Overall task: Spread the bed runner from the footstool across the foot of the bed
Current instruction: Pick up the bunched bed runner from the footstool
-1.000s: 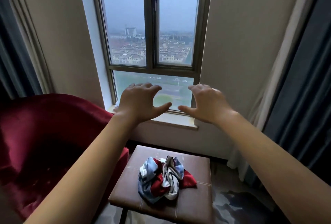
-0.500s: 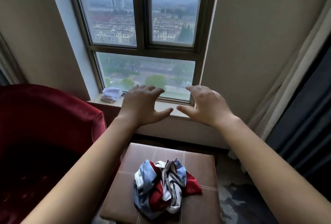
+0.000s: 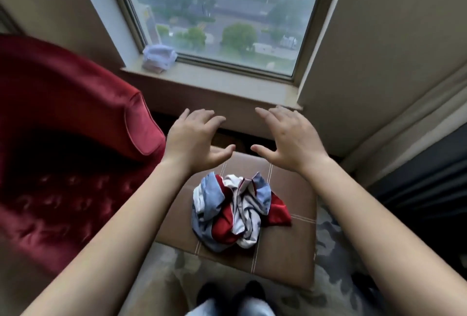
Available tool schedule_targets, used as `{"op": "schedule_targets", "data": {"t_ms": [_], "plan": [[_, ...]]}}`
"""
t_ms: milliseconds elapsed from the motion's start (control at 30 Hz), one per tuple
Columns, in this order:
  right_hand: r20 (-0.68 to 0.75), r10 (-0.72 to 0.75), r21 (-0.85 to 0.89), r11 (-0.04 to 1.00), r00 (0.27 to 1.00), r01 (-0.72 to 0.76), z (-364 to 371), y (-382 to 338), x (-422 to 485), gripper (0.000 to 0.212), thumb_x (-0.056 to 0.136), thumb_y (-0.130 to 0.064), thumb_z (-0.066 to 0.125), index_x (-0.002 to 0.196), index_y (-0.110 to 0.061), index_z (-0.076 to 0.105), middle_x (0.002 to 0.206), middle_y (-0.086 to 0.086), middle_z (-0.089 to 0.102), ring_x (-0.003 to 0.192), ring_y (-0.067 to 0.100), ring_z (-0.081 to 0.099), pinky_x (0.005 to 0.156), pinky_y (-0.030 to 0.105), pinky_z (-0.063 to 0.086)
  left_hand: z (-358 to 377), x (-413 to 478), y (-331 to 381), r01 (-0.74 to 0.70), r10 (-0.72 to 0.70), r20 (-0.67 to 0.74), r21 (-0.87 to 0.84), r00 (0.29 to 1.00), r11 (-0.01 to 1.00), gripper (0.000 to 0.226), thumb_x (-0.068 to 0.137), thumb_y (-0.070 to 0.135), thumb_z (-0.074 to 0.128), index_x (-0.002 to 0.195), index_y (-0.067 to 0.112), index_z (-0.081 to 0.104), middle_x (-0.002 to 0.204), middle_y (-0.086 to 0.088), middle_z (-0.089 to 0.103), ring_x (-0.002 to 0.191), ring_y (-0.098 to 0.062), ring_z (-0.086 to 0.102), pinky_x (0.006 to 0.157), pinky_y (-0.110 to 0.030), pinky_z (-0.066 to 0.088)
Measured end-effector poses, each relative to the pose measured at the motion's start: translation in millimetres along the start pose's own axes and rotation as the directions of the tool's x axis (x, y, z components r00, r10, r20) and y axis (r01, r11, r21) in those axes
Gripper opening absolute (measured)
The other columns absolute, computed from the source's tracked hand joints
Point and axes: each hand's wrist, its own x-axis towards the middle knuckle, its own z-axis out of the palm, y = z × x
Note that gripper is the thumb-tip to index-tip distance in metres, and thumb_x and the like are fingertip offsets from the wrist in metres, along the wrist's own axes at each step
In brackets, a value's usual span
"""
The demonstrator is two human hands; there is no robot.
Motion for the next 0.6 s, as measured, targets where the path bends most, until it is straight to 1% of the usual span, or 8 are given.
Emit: {"op": "schedule_targets", "data": {"t_ms": [67,133,267,367,500,600], "plan": [[0.014,-0.013,0.048,0.999,1.000,0.013,32.2,4.4,2.5,0.081,0.078,-0.062,0.057,0.145,-0.021,0.035,0.133,0.009,0.052,0.130,0.027,0.043,0.107,0.046,0.034,30.9,-7.1,-6.6,0.020,-0.020,0.053,0.006,0.998,1.000,0.070,0.068,0.064,0.047,0.118,0.017,0.063,0.122,-0.009,0.062,0.118,-0.027,0.055,0.105,-0.048,0.035],[0.033,-0.031,0.096,0.995,0.999,0.028,65.1,8.3,6.1,0.080,0.078,-0.062,0.054,0.145,-0.021,0.036,0.134,0.011,0.051,0.130,0.029,0.043,0.106,0.047,0.035,62.3,-10.7,-13.0,0.041,-0.043,0.089,0.017,0.995,0.999,0.070,0.069,0.065,0.046,0.119,0.018,0.063,0.124,-0.009,0.061,0.119,-0.026,0.054,0.106,-0.046,0.034],[0.128,-0.085,0.128,0.989,0.988,0.069,134.5,14.4,7.2,0.080,0.079,-0.066,0.047,0.146,-0.024,0.033,0.140,0.010,0.047,0.134,0.028,0.038,0.108,0.047,0.032,123.4,-11.9,-19.9,0.078,-0.079,0.153,0.011,0.985,0.997,0.069,0.070,0.064,0.049,0.121,0.018,0.061,0.127,-0.008,0.060,0.121,-0.025,0.052,0.107,-0.045,0.032],[0.186,-0.104,0.157,0.985,0.977,0.075,180.1,18.8,4.0,0.079,0.080,-0.066,0.044,0.146,-0.024,0.034,0.139,0.009,0.048,0.134,0.028,0.038,0.108,0.045,0.031,166.1,-15.9,-21.9,0.090,-0.086,0.189,-0.011,0.978,0.996,0.069,0.070,0.063,0.051,0.121,0.018,0.062,0.127,-0.008,0.059,0.123,-0.025,0.051,0.107,-0.046,0.031],[0.267,-0.122,0.172,0.982,0.956,0.077,236.1,21.6,-4.4,0.080,0.080,-0.068,0.043,0.147,-0.025,0.031,0.142,0.009,0.045,0.136,0.028,0.036,0.110,0.044,0.029,217.9,-28.6,-28.7,0.102,-0.090,0.237,-0.037,0.967,0.994,0.071,0.070,0.065,0.046,0.120,0.018,0.062,0.125,-0.009,0.060,0.122,-0.026,0.051,0.106,-0.046,0.033],[0.316,-0.120,0.194,0.979,0.941,0.060,274.7,18.9,-14.6,0.080,0.080,-0.066,0.047,0.147,-0.024,0.032,0.141,0.011,0.046,0.136,0.029,0.036,0.110,0.045,0.029,255.3,-40.4,-35.5,0.121,-0.106,0.298,-0.030,0.949,0.992,0.069,0.070,0.065,0.050,0.122,0.022,0.060,0.127,-0.009,0.058,0.124,-0.026,0.049,0.107,-0.047,0.032]]}}
